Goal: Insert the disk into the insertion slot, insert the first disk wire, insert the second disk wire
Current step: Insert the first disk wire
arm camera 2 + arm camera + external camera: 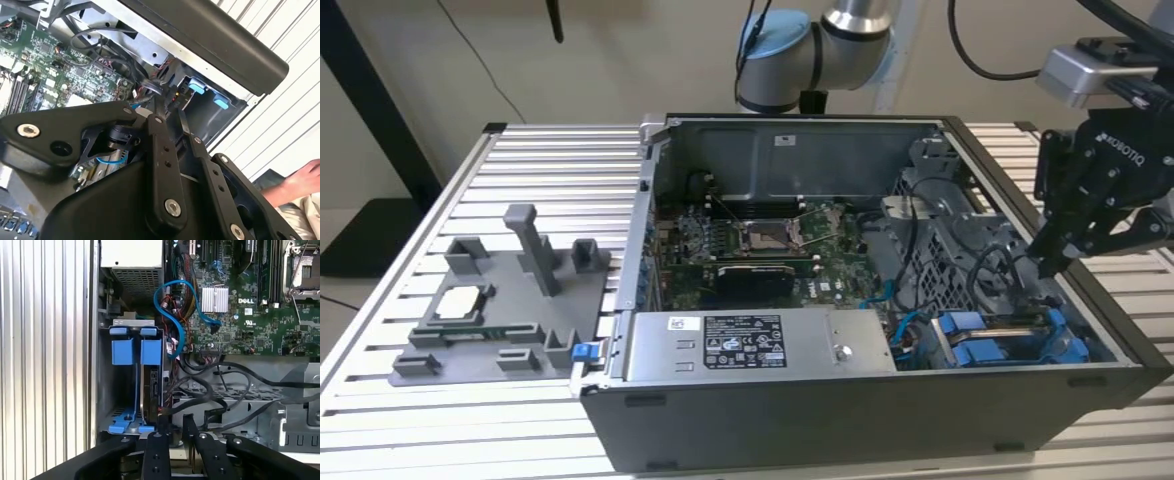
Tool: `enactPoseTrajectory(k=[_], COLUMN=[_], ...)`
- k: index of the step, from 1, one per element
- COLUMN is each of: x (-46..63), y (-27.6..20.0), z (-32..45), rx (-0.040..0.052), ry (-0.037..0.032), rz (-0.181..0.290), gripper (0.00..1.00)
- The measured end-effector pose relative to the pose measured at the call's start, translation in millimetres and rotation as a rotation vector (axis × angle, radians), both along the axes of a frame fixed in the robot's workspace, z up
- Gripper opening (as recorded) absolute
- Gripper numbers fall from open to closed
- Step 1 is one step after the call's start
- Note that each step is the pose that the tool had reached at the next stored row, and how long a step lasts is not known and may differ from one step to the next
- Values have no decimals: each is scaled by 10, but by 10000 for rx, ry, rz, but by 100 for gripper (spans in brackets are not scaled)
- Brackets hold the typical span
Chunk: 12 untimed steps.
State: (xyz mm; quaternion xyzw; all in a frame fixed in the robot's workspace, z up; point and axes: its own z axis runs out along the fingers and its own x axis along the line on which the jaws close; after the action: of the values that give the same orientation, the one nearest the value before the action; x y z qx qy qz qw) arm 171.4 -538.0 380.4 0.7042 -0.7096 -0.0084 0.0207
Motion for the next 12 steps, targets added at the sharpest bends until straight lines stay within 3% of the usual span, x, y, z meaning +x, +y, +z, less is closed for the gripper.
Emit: enactPoseTrajectory(k=[12], x=[18], y=[21], z=[-9], rx=[-14], ry=[0], rz=[4], gripper=[100])
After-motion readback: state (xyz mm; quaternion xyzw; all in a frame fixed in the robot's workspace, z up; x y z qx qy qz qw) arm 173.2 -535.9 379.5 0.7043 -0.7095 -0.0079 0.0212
